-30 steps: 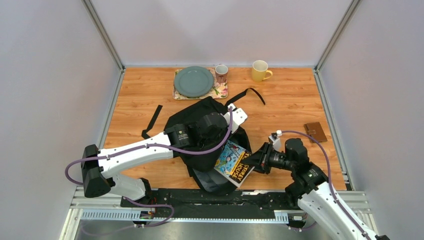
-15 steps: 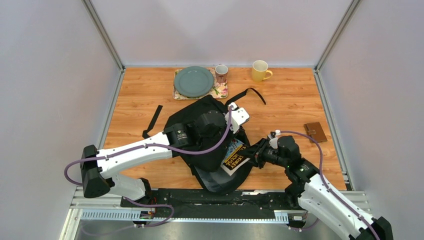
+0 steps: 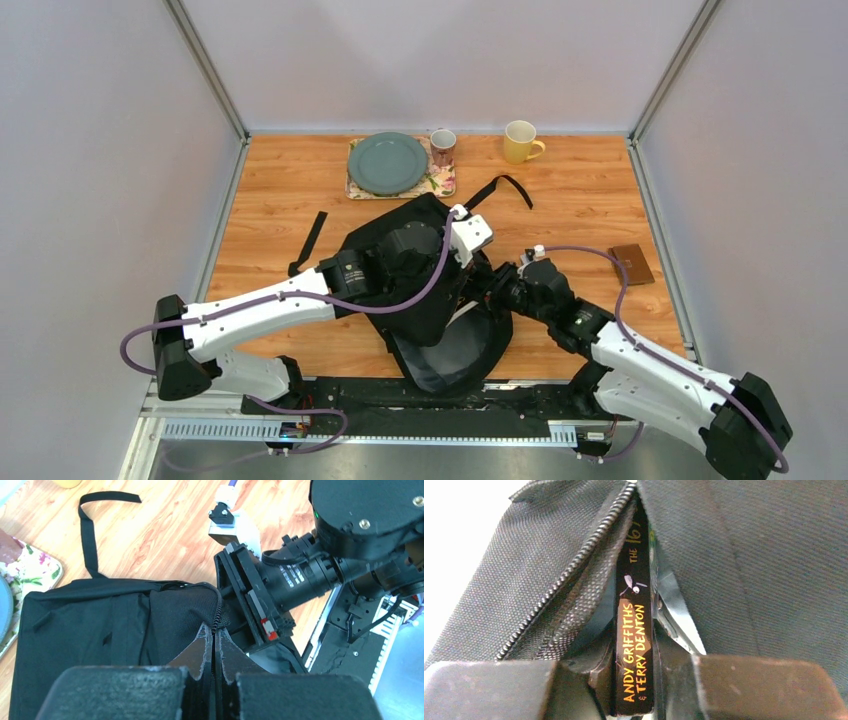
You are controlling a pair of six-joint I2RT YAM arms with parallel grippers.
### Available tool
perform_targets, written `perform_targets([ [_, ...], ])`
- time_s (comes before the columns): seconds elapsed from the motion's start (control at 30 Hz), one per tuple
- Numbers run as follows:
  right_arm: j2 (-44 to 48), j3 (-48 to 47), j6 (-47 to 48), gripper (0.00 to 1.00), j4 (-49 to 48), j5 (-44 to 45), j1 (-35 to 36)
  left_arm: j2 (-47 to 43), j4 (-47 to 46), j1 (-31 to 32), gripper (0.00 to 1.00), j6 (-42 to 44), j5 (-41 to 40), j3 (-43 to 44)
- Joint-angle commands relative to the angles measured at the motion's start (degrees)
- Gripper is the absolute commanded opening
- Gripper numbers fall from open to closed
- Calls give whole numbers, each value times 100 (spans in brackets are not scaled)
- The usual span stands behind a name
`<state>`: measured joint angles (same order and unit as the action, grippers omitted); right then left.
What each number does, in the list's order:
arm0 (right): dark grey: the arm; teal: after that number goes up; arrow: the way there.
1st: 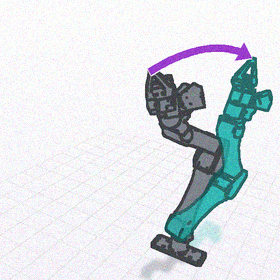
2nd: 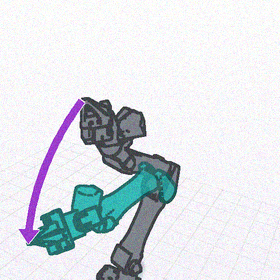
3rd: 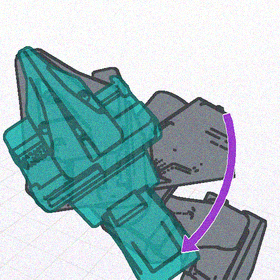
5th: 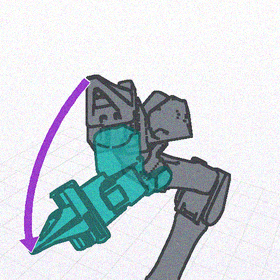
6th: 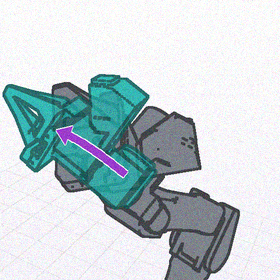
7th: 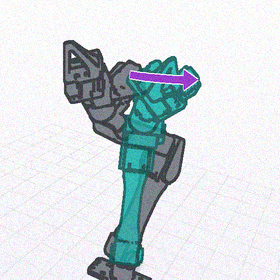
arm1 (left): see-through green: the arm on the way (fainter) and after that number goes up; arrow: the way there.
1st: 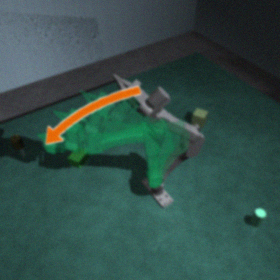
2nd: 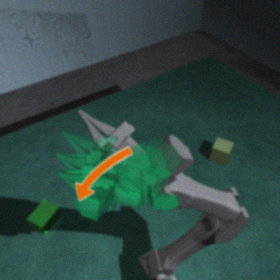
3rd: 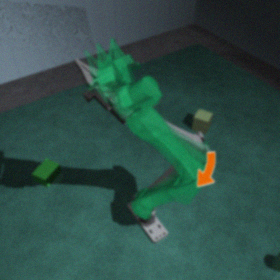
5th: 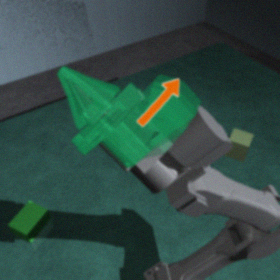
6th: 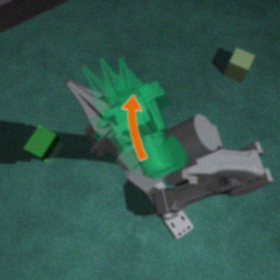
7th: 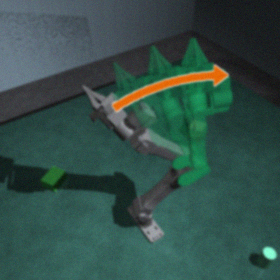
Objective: Pack the student bag
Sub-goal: Place the book in the student bag.
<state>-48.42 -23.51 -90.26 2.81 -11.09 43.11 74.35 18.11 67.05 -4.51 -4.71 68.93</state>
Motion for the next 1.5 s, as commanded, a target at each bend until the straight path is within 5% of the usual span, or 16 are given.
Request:
perform_targets([
  [0.0,-132,-628,482,0,-448,1431,390,-315,-607,19,0,-172,-275,-2],
  [0.43,-1642,-470,1010,7,-1485,2567,909,-465,-660,28,0,-489,-970,-485],
  [0.63,-2215,-698,1247,27,-1102,2314,883,-482,-677,19,0,-559,-1198,-670],
  [0.7,-2154,-655,1405,41,-950,2165,883,-491,-651,10,0,-559,-1225,-722],
  [0.9,-1399,-269,1520,51,-360,1988,874,-518,-694,10,0,-612,-1296,-898],
  [1.27,-1318,57,1458,8,-957,2085,839,-377,-800,-25,0,-735,-1102,-951],
  [1.47,-2091,-31,941,0,-1923,2120,839,-377,-783,-16,0,-761,-1067,-969],
])
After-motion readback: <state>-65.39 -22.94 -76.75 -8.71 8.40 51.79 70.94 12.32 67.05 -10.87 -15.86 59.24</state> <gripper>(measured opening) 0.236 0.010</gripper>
